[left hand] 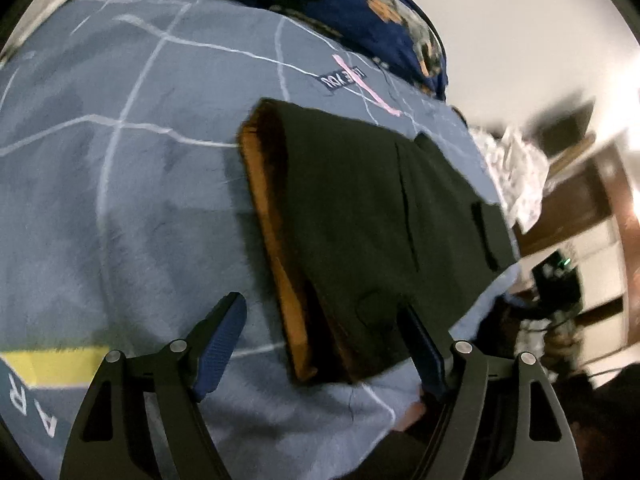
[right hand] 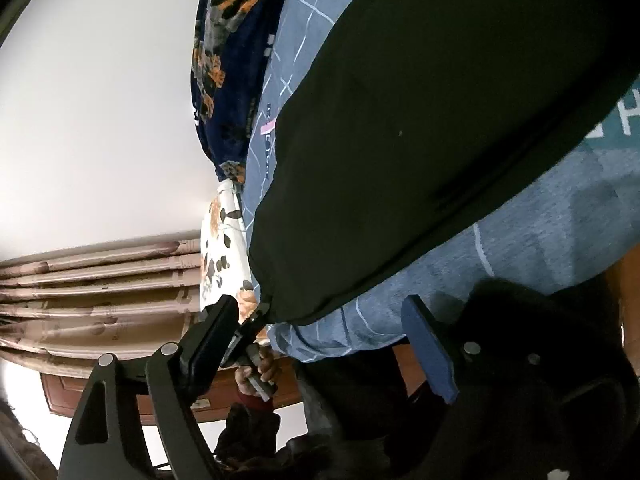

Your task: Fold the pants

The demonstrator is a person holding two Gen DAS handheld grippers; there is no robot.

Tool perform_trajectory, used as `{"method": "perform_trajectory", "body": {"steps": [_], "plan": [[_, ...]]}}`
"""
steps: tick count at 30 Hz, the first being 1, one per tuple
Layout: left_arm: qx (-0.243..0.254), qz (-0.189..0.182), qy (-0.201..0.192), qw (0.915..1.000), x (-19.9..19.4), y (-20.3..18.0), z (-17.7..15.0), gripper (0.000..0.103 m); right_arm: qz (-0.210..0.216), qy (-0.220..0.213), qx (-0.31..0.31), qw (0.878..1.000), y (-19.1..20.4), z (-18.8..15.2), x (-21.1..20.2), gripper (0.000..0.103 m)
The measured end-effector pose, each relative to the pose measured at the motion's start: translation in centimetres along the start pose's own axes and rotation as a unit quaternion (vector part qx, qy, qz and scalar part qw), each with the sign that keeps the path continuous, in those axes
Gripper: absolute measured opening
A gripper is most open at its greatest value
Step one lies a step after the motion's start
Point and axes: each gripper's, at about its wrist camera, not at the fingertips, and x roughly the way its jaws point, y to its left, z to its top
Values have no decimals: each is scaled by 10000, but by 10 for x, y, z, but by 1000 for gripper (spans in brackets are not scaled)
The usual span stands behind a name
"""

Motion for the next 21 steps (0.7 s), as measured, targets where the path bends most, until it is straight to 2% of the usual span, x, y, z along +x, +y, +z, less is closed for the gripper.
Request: {"method": "perform_trajectory", "body": {"steps": [4,6,8,13,17,18,19,20,21], "plan": [[-716,-371,-314,9962,-17,25,4,77,17,39,51,10000,-1,1,6,84],[-798,-405,-456,9949,-20,27,7,77,11,63,84,9999,-1,1,10,85],[-630,-339,-471,9963,-16,22,12,77,-1,106,118,9999,-2,1,15,86],[-44,24,-174,9998,17,0,31,77,18,168,88,9998,1,-1,19,86],[163,26,-240,9996,30,-8,39,77,60,237,-183,9995,13,-3,19,86],[299,171,-270,9990,33,-13,39,77,64,260,-264,9993,17,-4,20,86],[563,419,-197,9973,36,-21,37,74,45,284,-359,9989,20,-4,21,86],[778,643,-123,9948,38,-26,36,64,-17,322,-475,9983,23,-5,23,86],[975,873,-26,9914,42,-33,35,43,-99,365,-596,9975,26,-5,26,86]]}}
